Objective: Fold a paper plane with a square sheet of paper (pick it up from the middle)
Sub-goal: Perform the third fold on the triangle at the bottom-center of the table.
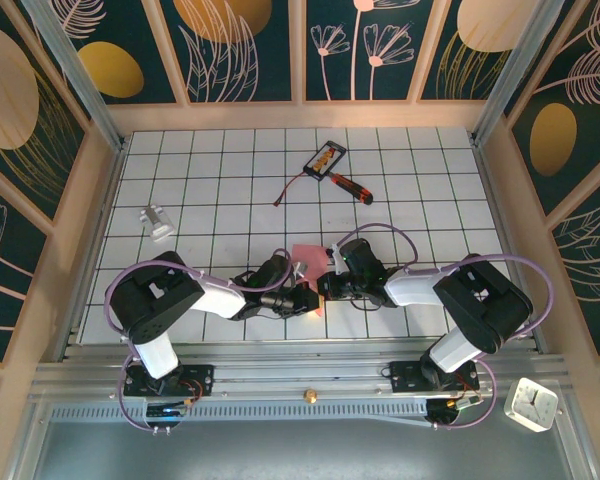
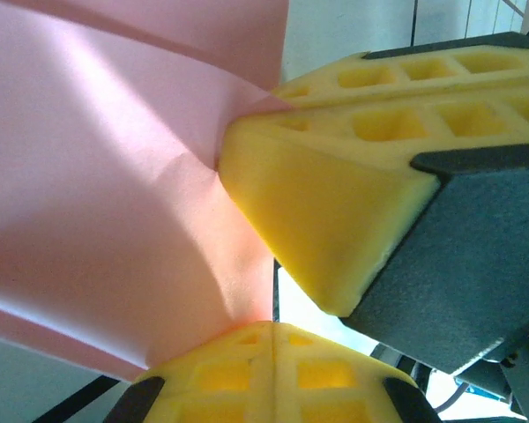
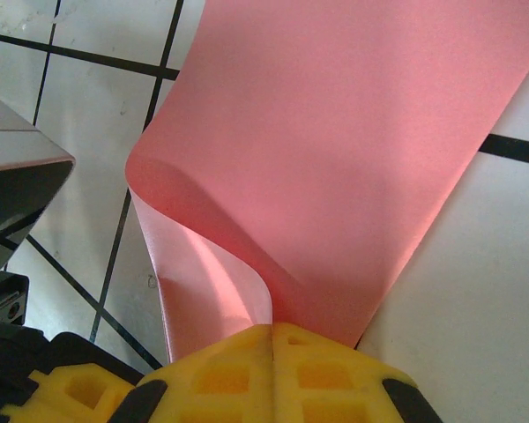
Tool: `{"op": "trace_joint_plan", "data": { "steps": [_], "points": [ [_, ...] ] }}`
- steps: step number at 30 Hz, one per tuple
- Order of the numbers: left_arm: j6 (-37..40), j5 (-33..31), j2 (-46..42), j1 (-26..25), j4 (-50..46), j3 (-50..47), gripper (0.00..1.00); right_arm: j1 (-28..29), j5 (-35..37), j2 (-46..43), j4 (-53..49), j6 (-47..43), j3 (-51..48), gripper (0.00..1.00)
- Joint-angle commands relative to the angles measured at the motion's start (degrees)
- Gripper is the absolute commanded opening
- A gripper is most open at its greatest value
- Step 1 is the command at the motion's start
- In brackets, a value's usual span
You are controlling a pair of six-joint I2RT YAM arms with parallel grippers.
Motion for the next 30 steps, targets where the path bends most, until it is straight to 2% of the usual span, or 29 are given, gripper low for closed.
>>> {"op": "trace_joint_plan", "data": {
  "steps": [1,17,30],
  "points": [
    [1.34,0.79,0.42,-0.26,-1.91,-1.28,0.0,0.91,1.09,1.29,-7.0,-0.37,-1.9,0.0],
    [-0.08,3.2,-0.19,-2.78,0.9,-2.96,0.0,0.91,1.46,1.68,-7.11,0.06,-1.99,0.0],
    [1.69,3.24,0.08,-5.08,-6.39,-1.32,0.0,1.06,1.8,1.6,-7.04,0.24,-2.32,0.0]
  ]
}}
